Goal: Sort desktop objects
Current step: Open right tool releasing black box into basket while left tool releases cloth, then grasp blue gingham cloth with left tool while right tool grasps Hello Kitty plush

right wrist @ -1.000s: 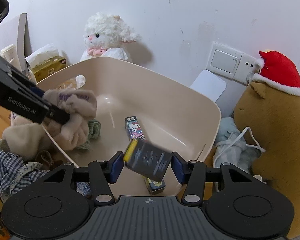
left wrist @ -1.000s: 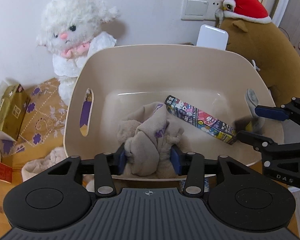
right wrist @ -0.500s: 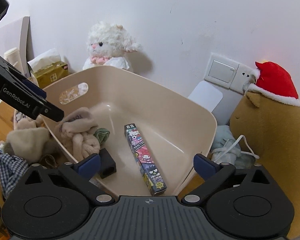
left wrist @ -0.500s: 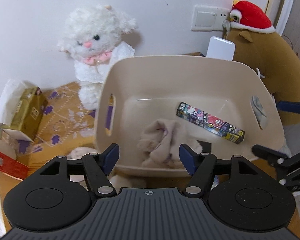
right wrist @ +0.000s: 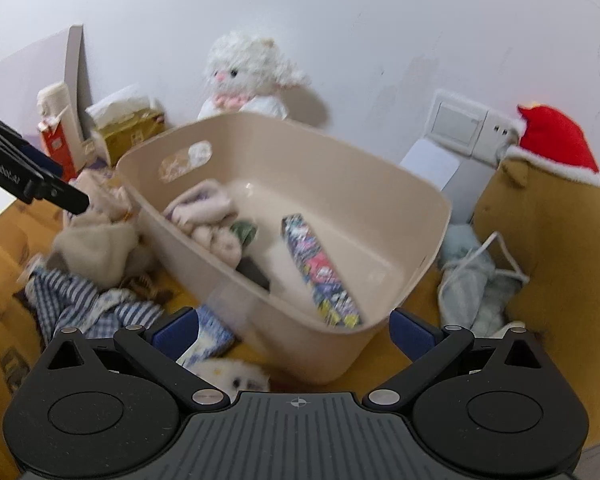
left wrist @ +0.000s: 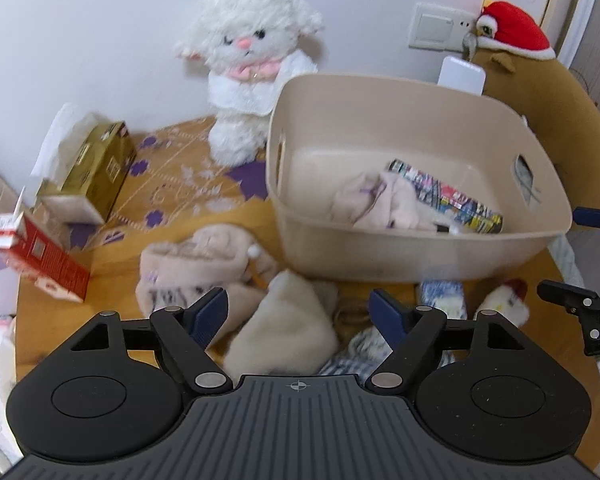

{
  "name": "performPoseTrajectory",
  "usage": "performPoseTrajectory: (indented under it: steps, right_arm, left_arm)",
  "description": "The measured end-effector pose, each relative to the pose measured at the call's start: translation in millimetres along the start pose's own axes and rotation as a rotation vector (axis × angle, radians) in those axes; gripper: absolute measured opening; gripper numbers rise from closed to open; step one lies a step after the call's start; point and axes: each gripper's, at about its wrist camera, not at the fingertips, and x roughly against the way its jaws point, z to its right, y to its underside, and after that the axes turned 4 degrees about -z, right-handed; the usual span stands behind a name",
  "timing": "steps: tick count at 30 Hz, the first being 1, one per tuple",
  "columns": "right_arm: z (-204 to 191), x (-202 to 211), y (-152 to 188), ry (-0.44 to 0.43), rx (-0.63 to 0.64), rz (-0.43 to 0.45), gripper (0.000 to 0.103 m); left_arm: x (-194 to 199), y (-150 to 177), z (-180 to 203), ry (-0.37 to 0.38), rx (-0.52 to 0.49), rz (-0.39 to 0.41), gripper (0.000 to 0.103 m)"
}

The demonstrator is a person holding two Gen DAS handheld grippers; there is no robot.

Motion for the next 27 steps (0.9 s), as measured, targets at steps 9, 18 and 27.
performPoseTrajectory:
  steps: [9, 18, 27]
  right_arm:
    - [-21.4, -7.5, 24.8, -0.04, 0.072, -0.08, 0.103]
    - [-38.5, -23.8, 41.6, -0.068, 0.129, -0.141, 0.103]
    - [-41.3, -46.6, 47.0, -0.07, 0.081, -0.186, 0.103]
  left_arm:
    - [0.8, 34.7, 1.9, 0.006, -0.012, -0.017, 0.079]
    - [-1.8, 49.8, 25.7, 0.041, -0.095, -0.047, 0.079]
    - [-24.7, 56.6, 42.9, 0.06, -0.186, -0.132, 0.08]
